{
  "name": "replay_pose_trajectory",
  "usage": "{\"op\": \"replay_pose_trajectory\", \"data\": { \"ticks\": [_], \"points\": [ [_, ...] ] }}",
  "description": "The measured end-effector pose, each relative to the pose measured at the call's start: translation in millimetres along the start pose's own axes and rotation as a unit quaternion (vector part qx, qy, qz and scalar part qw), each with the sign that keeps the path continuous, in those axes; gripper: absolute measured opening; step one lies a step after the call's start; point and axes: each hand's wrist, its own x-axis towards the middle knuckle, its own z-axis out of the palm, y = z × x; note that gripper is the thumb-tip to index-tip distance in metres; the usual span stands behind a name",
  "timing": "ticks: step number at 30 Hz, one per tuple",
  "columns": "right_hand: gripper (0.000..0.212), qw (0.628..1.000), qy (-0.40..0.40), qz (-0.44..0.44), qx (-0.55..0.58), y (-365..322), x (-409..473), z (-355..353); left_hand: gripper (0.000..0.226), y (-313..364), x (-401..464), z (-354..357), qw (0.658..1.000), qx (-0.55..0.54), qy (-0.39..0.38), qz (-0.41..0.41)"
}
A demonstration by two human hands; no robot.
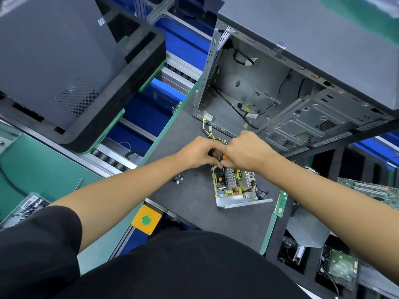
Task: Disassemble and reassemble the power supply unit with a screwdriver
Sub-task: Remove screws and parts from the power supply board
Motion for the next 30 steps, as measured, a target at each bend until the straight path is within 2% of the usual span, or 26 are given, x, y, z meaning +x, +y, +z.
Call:
{"op": "replay_pose_trajectory", "data": {
  "ticks": [2,5,8,12,13,15,18,21,23,25,27,30],
  "points": [
    [0.041,0.999,0.01,-0.01,0.041,2,-1,-3,0.032,-1,0,-1,1.0,-0.004,-0.002,-0.023],
    [0.03,0.993,-0.001,-0.071,0.096,11,-1,-7,0.032,-1,0,-4,1.0,0.005,-0.004,-0.009],
    [0.021,0.995,-0.019,-0.073,0.068,14,4,-8,0.033,0,1,-6,1.0,-0.011,-0.019,-0.017],
    [0.032,0.999,0.001,-0.033,0.014,9,12,-7,0.034,4,1,-6,0.998,-0.062,-0.019,-0.007],
    [0.034,0.999,0.003,-0.032,0.019,9,12,-7,0.037,6,0,-6,0.997,-0.078,-0.023,-0.006],
    [0.033,0.997,0.007,-0.052,0.055,10,10,-8,0.031,4,-1,-7,0.996,-0.087,-0.038,-0.004],
    [0.026,0.992,0.005,-0.098,0.081,15,6,-9,0.02,0,0,-8,0.998,-0.048,-0.039,-0.033],
    [0.023,0.996,-0.021,-0.06,0.054,13,7,-11,0.032,1,0,-6,0.998,-0.044,-0.03,-0.041],
    [0.03,0.999,-0.039,-0.026,0.019,7,11,-12,0.027,4,0,-4,0.998,-0.055,-0.027,-0.028],
    [0.037,0.999,-0.043,-0.01,0.012,6,12,-13,0.034,4,0,-6,0.996,-0.076,-0.034,-0.021],
    [0.036,0.998,-0.029,-0.044,0.042,10,10,-14,0.025,2,1,-8,0.995,-0.08,-0.049,-0.018],
    [0.019,0.989,-0.051,-0.129,0.052,17,7,-16,0.019,-3,1,-11,0.998,-0.038,-0.051,-0.03]
  ]
}}
